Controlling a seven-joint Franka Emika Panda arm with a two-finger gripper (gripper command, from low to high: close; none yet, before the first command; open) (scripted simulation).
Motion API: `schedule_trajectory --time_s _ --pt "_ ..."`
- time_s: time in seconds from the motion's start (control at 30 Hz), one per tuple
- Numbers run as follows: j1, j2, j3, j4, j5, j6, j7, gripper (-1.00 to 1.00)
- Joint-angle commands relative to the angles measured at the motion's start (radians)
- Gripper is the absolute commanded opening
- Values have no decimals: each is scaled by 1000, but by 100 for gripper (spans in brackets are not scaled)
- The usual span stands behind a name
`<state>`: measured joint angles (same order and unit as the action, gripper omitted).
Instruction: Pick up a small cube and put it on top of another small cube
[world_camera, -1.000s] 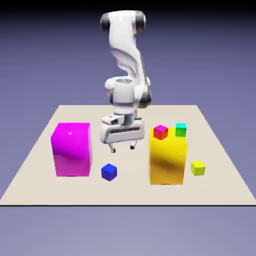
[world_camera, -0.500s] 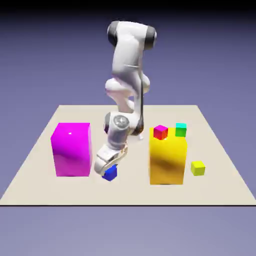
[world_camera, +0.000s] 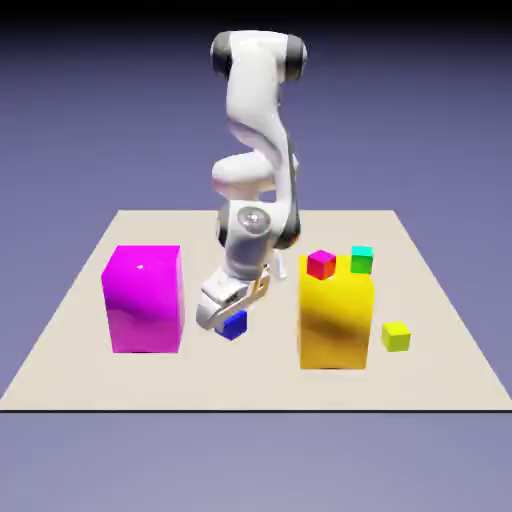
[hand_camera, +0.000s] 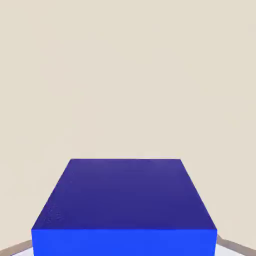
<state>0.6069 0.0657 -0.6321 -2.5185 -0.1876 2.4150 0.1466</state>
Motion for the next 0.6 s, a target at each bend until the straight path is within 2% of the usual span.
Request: schedule_trajectory --time_s 0.0,0.13,0.37,0.43,0.57 --pt "18 -6 -4 36 29 -31 24 -100" --pt "117 -11 4 180 123 -130 101 -100" --pt "348 180 257 352 -21 -77 67 -100" --pt "354 227 322 312 -102 -23 10 -100" --pt "291 141 467 180 -134 -33 -144 -100"
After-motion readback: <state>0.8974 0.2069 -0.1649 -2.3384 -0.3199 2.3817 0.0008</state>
